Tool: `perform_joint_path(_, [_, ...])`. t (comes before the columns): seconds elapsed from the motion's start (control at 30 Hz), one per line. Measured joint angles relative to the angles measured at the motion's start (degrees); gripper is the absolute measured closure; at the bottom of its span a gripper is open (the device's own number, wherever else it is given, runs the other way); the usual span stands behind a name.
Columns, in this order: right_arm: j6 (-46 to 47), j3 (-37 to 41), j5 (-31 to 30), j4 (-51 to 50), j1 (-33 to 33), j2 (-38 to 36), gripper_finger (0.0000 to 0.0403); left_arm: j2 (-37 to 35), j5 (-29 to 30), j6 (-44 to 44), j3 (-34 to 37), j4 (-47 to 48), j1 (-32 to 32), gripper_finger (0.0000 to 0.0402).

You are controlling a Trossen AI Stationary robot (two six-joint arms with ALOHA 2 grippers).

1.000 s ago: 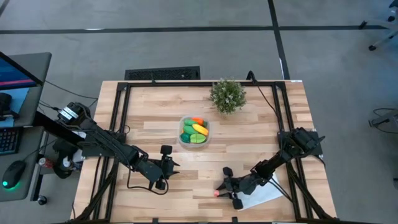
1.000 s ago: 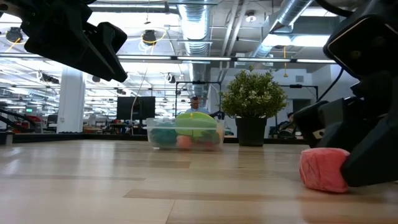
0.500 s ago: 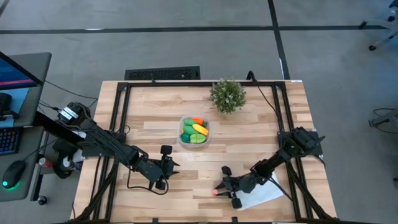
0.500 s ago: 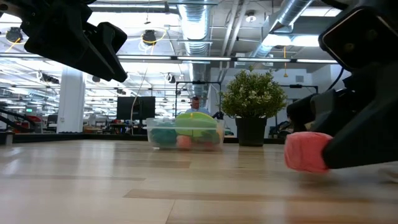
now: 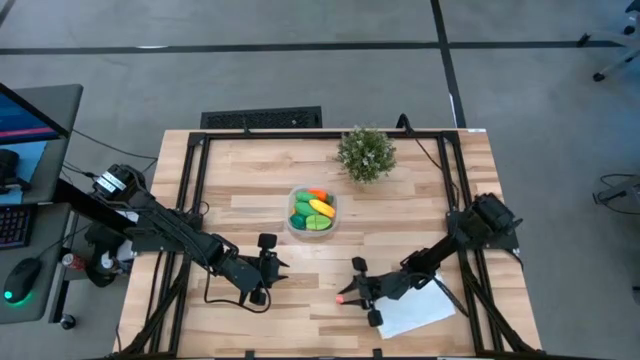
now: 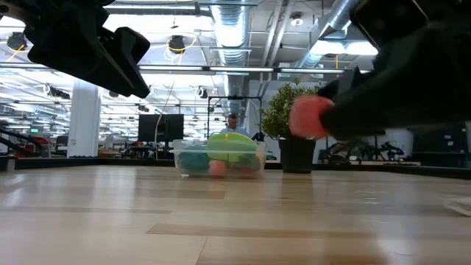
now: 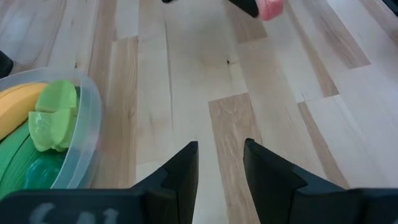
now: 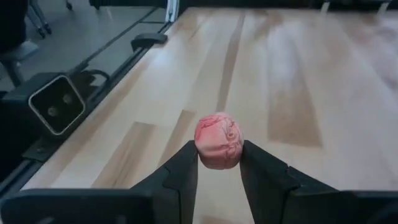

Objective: Pick and placing Produce into tupperware
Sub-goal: Put the pink peach into the transparent container

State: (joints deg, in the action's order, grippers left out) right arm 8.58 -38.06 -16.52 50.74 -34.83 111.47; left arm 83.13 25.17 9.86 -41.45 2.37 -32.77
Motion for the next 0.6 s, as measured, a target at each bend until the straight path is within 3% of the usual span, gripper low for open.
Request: perform_joint_path(0.6, [-7.7, 0.0, 0.0, -15.9, 13.1, -12.8, 0.0296, 0.0, -3.9, 0.5, 0.0, 0.2, 0.0, 0.0284])
